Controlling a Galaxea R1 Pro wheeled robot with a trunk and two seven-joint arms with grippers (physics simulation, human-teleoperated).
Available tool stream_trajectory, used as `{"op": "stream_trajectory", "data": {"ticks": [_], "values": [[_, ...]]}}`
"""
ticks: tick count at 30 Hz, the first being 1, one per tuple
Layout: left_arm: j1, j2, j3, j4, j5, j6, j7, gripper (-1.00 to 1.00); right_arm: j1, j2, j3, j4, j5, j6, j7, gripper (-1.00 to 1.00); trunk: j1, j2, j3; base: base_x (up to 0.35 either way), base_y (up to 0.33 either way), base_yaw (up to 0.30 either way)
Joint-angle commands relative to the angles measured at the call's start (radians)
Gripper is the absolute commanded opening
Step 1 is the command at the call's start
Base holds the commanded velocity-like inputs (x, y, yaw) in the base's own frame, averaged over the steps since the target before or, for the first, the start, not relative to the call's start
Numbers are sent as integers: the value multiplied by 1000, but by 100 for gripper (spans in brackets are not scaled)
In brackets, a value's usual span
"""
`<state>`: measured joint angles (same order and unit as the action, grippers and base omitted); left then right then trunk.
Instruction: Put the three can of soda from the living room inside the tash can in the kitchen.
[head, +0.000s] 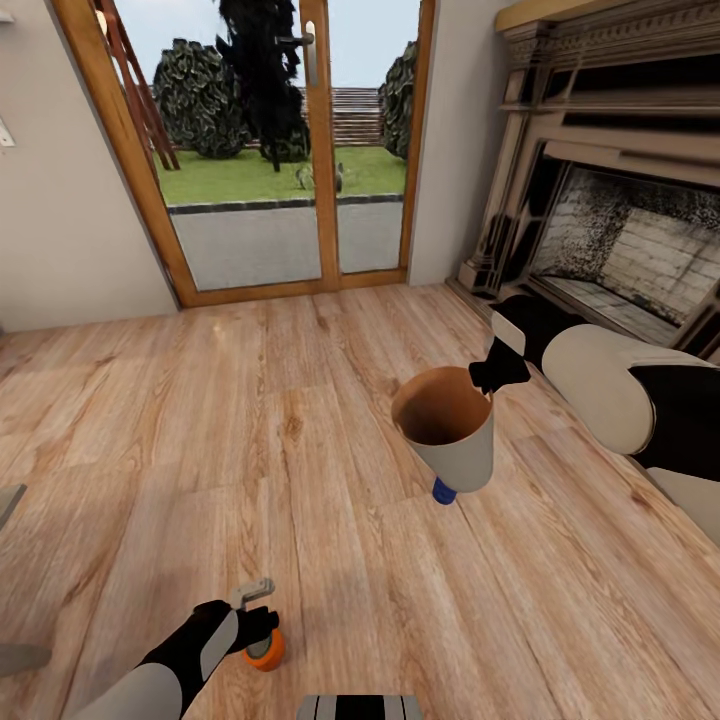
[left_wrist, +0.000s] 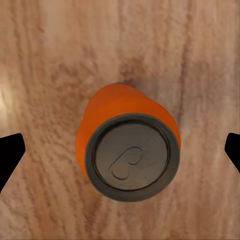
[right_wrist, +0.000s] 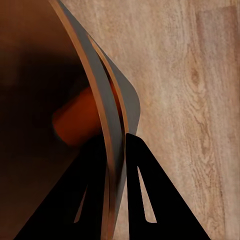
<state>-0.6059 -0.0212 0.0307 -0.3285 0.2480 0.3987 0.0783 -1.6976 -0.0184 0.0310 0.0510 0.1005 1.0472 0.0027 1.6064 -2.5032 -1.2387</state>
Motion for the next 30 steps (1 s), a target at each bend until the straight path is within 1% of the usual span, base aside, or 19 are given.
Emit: {"op": "stream_trajectory", "data": {"ticks": [1, 6, 12, 15, 30], "values": [[0, 0, 0, 0, 0, -1, 0, 100, 0, 0, -5, 0, -9, 0, 3, -100, 0, 0, 0, 0, 0, 0], [0, 0, 0, 0, -1, -4, 0, 100, 0, 0, -5, -1, -9, 0, 2, -100, 2, -1, -19, 0, 0, 0], [0, 0, 0, 0, -1, -6, 0, 100, 0, -1, -5, -2, -9, 0, 2, -100, 2, -1, -19, 0, 0, 0], [0, -1, 0, 0, -1, -6, 0, 100, 0, -1, -5, -2, -9, 0, 2, -100, 3, -2, -31, 0, 0, 0], [0, -13, -3, 0, -1, -59, -3, 100, 0, -3, -5, -2, -9, 0, 2, -100, 3, -2, -31, 0, 0, 0]]}}
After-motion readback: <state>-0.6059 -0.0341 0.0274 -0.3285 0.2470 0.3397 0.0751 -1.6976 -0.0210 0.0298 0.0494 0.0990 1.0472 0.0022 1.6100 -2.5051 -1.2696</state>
